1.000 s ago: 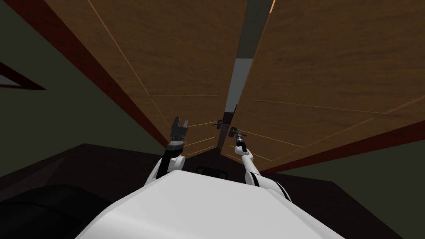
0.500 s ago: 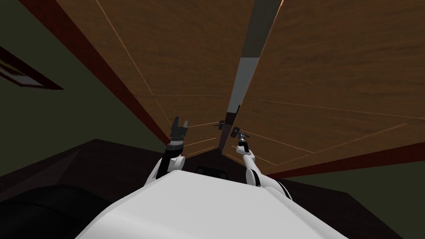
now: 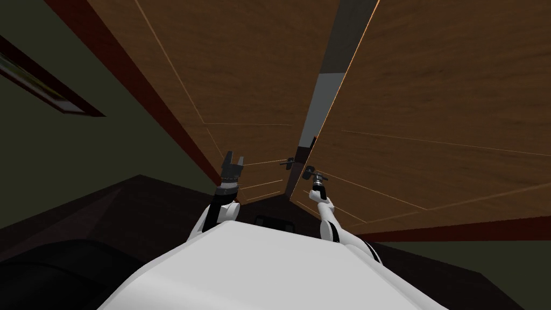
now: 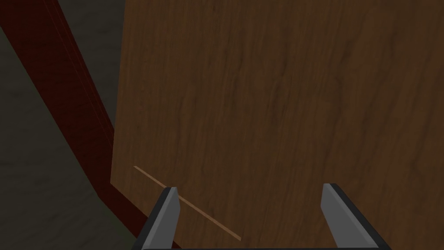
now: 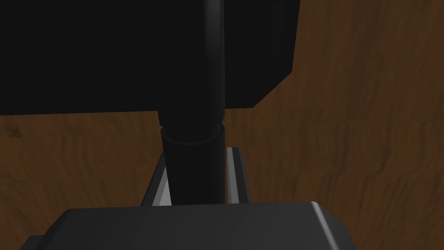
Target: Push the door open
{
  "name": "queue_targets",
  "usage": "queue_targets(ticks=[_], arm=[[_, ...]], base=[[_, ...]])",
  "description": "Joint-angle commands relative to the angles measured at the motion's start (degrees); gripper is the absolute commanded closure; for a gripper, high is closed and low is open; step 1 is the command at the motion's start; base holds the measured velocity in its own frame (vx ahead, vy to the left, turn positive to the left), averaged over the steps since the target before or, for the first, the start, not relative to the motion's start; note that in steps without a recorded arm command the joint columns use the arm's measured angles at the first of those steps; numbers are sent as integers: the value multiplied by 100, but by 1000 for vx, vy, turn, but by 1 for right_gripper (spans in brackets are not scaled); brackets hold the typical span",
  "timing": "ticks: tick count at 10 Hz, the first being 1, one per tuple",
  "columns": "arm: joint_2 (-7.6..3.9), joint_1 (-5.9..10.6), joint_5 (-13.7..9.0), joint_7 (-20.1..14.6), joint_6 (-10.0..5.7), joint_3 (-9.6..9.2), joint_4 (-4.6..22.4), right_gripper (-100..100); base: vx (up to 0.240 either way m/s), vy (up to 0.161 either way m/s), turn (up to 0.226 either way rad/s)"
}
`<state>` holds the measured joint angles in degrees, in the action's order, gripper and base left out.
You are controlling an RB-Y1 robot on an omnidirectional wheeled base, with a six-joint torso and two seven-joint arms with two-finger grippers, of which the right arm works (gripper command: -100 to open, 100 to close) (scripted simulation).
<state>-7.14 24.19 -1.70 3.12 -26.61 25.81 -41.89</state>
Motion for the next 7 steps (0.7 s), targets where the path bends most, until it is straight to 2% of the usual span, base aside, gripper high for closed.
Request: queue_targets(ticks=[1, 3, 4, 6, 7], arm=[[-155, 5, -83, 85, -60, 269, -18, 100], [-155, 5, -83, 85, -60, 269, -18, 100], [-180, -12, -145, 198, -56, 468, -27, 100], [-180, -12, -145, 198, -56, 468, -27, 100], [-204, -29, -206, 311, -51, 666, -36, 100]], base=[[19, 5, 137], [16, 0, 43], [21, 3, 127], [12, -3, 38], [24, -2, 136]])
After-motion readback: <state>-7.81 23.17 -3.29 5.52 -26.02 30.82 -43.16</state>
